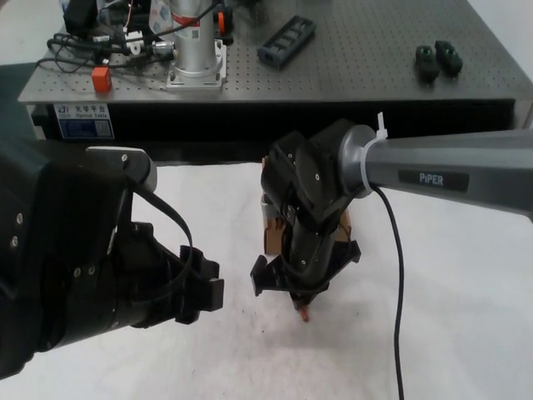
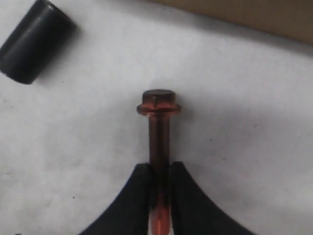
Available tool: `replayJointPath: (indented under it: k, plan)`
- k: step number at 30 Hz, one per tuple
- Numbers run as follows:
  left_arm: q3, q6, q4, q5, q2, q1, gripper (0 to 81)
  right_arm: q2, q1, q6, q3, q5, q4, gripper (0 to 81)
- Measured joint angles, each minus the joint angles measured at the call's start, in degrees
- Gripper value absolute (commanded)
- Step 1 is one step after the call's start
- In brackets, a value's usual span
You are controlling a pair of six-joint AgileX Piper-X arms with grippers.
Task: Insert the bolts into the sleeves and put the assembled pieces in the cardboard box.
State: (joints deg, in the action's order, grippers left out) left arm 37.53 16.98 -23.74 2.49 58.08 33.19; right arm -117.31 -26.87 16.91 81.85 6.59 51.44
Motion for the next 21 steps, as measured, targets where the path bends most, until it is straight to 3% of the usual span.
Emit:
replayJointPath:
  k: [2, 4, 8, 11, 15, 21]
  plan:
    - [0.00, 0.00, 0.00, 0.00, 0.00, 0.00, 44.0, 0.00, 0.00, 0.00, 0.00, 0.39, -1.14, 28.8]
    - [0.00, 0.00, 0.00, 0.00, 0.00, 0.00, 44.0, 0.00, 0.00, 0.00, 0.00, 0.47, -2.27, 29.4]
    - [0.00, 0.00, 0.00, 0.00, 0.00, 0.00, 44.0, 0.00, 0.00, -0.84, 0.00, 0.47, -3.36, 18.1]
    - [0.00, 0.00, 0.00, 0.00, 0.00, 0.00, 44.0, 0.00, 0.00, -2.12, 0.00, 0.47, -4.17, 2.9]
    - [0.00, -0.69, -0.16, 0.23, 0.00, 0.00, 44.0, 0.00, 0.00, -3.45, 0.00, 0.55, -4.38, 1.8]
    - [0.00, -4.34, -0.94, 6.11, 1.23, 0.00, 44.0, 0.14, 0.75, -6.08, 0.00, 0.80, -3.49, 1.8]
